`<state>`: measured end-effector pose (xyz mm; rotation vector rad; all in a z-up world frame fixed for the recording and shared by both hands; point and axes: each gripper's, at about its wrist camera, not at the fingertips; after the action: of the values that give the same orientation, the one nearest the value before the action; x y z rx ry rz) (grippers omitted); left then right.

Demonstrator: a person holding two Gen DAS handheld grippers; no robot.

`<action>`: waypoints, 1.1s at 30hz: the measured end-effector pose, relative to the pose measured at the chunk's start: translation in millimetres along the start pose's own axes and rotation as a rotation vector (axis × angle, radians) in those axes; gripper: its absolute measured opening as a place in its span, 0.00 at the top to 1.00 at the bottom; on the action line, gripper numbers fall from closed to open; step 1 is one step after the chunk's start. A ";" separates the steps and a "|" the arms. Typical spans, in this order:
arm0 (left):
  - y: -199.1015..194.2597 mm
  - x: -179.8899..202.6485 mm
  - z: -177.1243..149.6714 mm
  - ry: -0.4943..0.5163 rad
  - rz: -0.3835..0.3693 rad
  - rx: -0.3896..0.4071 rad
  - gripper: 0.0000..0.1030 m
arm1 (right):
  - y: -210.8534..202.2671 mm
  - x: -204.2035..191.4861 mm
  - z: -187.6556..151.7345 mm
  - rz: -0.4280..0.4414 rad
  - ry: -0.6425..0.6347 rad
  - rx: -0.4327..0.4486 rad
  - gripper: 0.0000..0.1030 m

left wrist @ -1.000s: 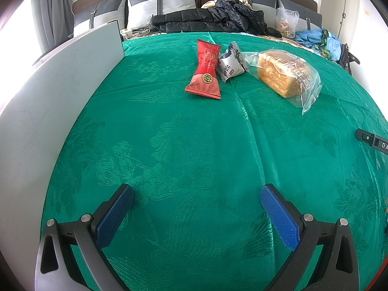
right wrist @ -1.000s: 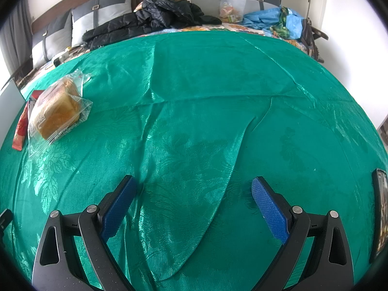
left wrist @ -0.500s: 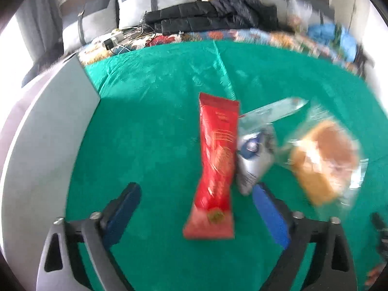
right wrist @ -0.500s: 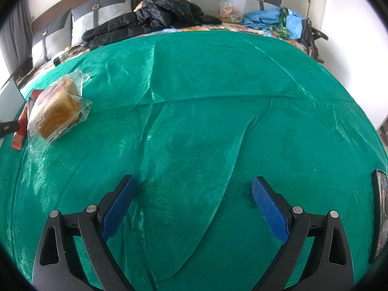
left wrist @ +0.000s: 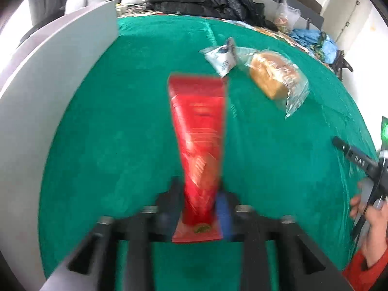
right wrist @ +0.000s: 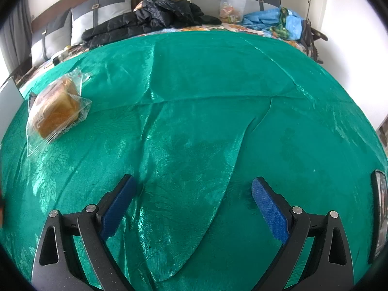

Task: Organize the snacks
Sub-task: 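Grasp the red snack packet with the left gripper and lift, then grasp the clear-wrapped milk toast bread with the right gripper while the left gripper holds the red packet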

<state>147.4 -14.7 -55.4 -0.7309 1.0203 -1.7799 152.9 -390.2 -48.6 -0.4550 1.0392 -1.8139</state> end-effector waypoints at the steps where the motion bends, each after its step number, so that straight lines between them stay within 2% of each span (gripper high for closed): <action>1: -0.1 -3.6 -1.9 -0.009 0.025 -0.004 0.17 | -0.4 0.1 -0.2 0.000 0.000 0.000 0.05; 2: 0.0 -6.8 -1.6 -0.014 0.057 0.013 0.02 | -0.5 0.0 -0.4 -0.001 0.000 0.000 0.05; 4: 5.8 -8.7 3.4 0.006 0.107 0.046 0.02 | -0.4 0.2 -0.2 0.002 0.002 -0.001 0.05; 7: 26.4 -13.1 6.3 0.045 0.173 0.017 0.00 | -0.8 -0.2 -0.3 0.007 0.006 -0.002 0.04; 9: 26.4 -17.2 4.7 0.031 0.188 0.079 0.00 | -0.9 0.2 -0.7 0.010 0.007 -0.003 0.04; 11: 26.1 -17.1 0.9 0.038 0.192 0.109 0.00 | -1.1 0.2 -1.0 0.012 0.007 -0.003 0.04; 16: 27.0 -21.3 -1.8 0.036 0.190 0.108 0.00 | 0.2 0.8 0.4 0.012 0.008 -0.003 0.05; 20: 26.8 -18.8 -0.4 0.035 0.189 0.109 0.00 | -1.0 -8.2 4.8 -0.019 0.012 -0.048 0.07; 21: 26.8 -18.9 -0.3 0.035 0.189 0.109 0.00 | -3.3 -16.0 9.6 0.026 0.001 -0.052 0.07; 23: 26.8 -18.9 -0.3 0.035 0.189 0.109 0.00 | -14.4 -47.1 25.7 0.197 -0.066 -0.048 0.08; 26: 26.8 -19.1 -0.1 0.035 0.189 0.108 0.00 | -33.4 -113.4 50.1 0.317 -0.244 -0.016 0.07; 27: 26.8 -19.6 -0.5 0.035 0.189 0.108 0.00 | -34.5 -130.6 55.1 0.329 -0.292 -0.010 0.07; 29: 26.8 -19.2 0.0 0.035 0.189 0.108 0.00 | -21.4 -168.5 62.1 0.321 -0.406 -0.051 0.07; 33: 26.7 -19.2 0.2 0.035 0.189 0.108 0.00 | 41.5 -208.8 46.6 0.236 -0.539 -0.274 0.08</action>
<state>166.4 -3.2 -79.7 -0.5206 0.9749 -1.6748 305.9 -236.3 -28.3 -0.8911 0.9126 -1.2419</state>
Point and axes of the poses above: each gripper's, at about its wrist camera, not at the fingertips, and y roughly the way its jaws point, x to its right, z to its top, and after that the axes turned 14 degrees about y, right-handed
